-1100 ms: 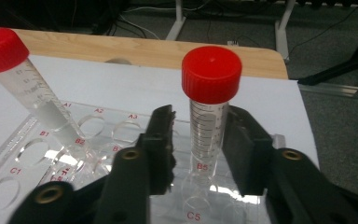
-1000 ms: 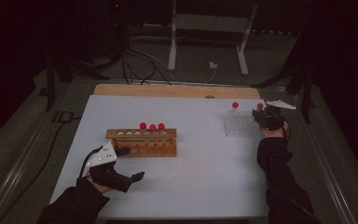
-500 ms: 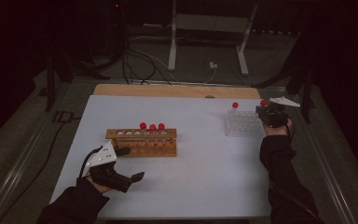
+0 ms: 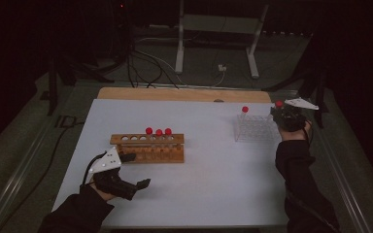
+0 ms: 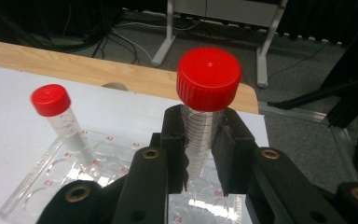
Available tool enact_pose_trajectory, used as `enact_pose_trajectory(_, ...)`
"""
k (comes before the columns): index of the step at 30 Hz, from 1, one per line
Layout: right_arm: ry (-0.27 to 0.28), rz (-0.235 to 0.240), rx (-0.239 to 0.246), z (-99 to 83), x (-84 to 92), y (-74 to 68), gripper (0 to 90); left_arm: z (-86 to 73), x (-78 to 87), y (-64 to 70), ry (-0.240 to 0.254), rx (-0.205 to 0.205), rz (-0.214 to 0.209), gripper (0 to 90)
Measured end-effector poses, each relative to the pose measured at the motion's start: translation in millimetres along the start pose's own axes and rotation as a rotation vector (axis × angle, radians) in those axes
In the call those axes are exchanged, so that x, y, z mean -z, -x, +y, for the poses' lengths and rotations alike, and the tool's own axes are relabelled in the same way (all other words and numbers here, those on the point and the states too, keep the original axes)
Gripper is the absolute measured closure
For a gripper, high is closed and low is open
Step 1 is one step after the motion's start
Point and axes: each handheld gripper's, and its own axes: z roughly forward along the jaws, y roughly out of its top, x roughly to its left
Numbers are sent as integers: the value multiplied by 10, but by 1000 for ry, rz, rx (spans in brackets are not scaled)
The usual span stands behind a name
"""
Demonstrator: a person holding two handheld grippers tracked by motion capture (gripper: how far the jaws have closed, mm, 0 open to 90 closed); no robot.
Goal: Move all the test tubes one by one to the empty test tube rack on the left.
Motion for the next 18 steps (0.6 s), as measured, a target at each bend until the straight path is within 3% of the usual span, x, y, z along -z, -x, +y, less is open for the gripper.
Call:
enact_pose_trajectory(10, 20, 43, 21, 27, 215, -84, 756, 18, 12, 9, 5, 1, -7, 6)
enact_pose_trajectory(18, 14, 101, 49, 34, 335, -251, 755, 29, 13, 17, -4, -2, -13, 6)
